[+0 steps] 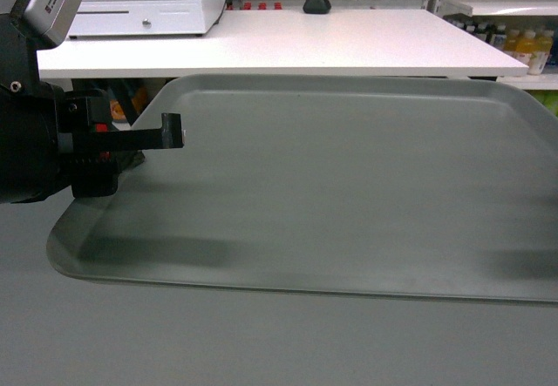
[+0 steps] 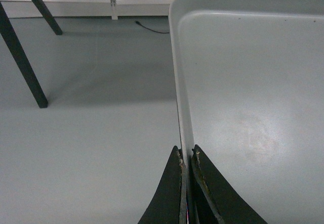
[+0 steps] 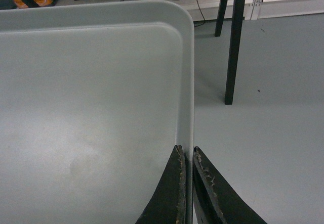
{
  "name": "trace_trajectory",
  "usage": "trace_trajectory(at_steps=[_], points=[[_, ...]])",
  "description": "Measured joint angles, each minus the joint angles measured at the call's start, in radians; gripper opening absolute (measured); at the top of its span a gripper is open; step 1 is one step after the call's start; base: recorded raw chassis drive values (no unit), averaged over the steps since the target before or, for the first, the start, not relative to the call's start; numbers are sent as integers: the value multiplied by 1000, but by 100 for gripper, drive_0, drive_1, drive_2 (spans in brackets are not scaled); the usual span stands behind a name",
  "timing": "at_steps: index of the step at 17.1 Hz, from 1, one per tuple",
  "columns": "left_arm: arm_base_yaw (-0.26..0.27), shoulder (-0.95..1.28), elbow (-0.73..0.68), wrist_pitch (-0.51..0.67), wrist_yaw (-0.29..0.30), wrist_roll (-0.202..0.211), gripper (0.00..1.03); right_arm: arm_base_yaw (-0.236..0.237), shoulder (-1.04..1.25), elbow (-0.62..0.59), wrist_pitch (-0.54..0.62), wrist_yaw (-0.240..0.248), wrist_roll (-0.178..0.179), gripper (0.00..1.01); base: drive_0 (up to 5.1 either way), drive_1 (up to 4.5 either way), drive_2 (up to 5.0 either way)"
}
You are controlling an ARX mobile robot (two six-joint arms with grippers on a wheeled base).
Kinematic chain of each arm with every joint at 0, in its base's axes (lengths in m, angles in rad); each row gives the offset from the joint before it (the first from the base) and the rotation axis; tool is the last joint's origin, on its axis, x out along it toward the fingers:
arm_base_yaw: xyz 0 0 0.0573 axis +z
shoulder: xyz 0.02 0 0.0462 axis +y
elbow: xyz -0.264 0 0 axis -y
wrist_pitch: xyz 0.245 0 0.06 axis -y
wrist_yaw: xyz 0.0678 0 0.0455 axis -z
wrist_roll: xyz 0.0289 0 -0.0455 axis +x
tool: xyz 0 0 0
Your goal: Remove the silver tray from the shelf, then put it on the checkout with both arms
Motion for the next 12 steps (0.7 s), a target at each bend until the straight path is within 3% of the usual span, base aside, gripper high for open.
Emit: trace_trajectory(at_steps=[11,12], points=[[-1,0,0,-1,1,0,3,-3,0,0,-1,-1,0,2,0,0,0],[-1,0,0,-2,1,0,3,-3,0,0,-1,-1,0,2,1,435,-432]])
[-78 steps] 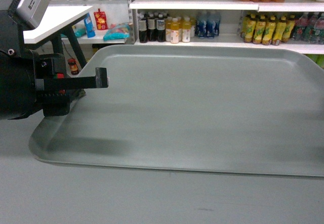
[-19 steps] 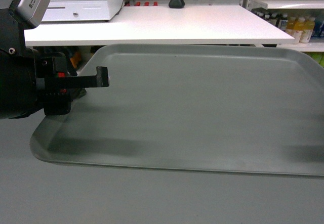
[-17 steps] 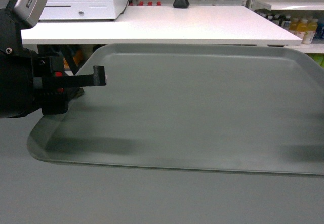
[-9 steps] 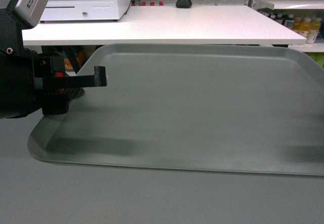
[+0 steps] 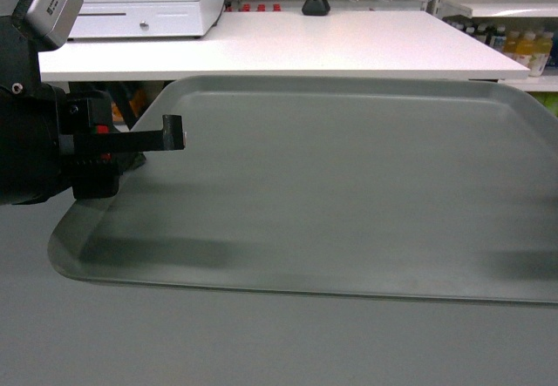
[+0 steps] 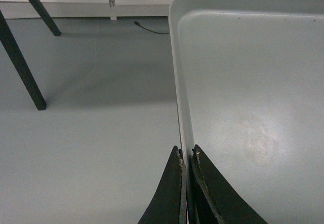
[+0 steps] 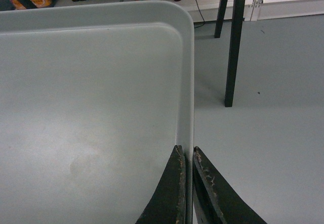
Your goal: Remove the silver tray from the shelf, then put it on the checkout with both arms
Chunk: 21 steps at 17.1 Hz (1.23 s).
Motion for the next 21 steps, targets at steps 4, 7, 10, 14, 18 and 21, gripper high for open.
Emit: trace_trajectory(at_steps=[4,7,10,14,18,21], points=[[0,0,0,0,0,0,3,0,0,0,0,0,0,2,6,439,-427],[0,0,0,1,0,0,3,-1,-1,0,4,0,0,2,-2,431,-436],[-2,0,0,-1,0,0,3,-1,0,0,-3,0,0,2,8,441,-426],[-2,0,0,1,-1,0,3,0,0,0,6,0,0,2,12,445,-421],[-2,0,0,0,-1,0,3,-1,0,0,-1,0,0,2,9,442,-424],[-2,0,0,0,-1,0,3,-1,0,0,-1,0,0,2,3,436,-431]])
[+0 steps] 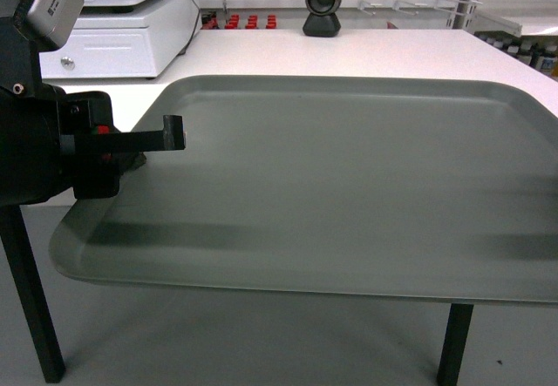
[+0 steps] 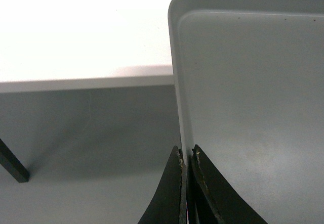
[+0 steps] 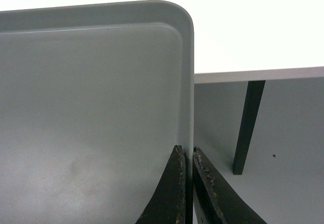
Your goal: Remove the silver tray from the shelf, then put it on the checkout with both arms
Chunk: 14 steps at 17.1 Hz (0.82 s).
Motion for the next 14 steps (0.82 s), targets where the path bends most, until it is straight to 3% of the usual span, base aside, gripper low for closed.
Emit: trace_trajectory(at_steps=[14], points=[[0,0,0,2,1,0,3,0,0,0,0,0,0,2,-8,425,-441]])
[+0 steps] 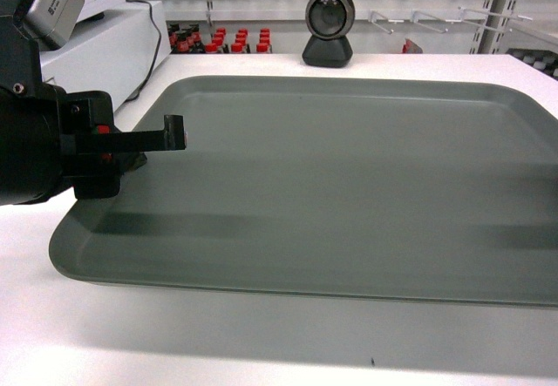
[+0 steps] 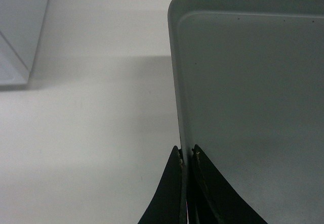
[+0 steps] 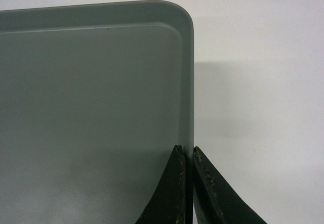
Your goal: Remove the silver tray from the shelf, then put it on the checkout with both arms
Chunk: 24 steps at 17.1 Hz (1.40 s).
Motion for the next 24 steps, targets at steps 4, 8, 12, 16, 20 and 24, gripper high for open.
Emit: trace_trajectory(at_steps=[4,8,12,16,20,24], points=[[0,0,0,3,-1,0,3,0,0,0,8,0,0,2,-2,202,-205],[0,0,0,-1,-1,0,3,0,0,0,2,0,0,2,0,0,0],[0,0,0,-1,-1,0,3,0,0,0,2,0,0,2,0,0,0],[0,0,0,0,-1,0,3,0,0,0,2,0,0,2,0,0,0],[0,0,0,0,-1,0,3,0,0,0,2,0,0,2,0,0,0],[-109,114,21,223,-396,87,3,-36,79,-43,291,-66,-53,2,0,0,0]])
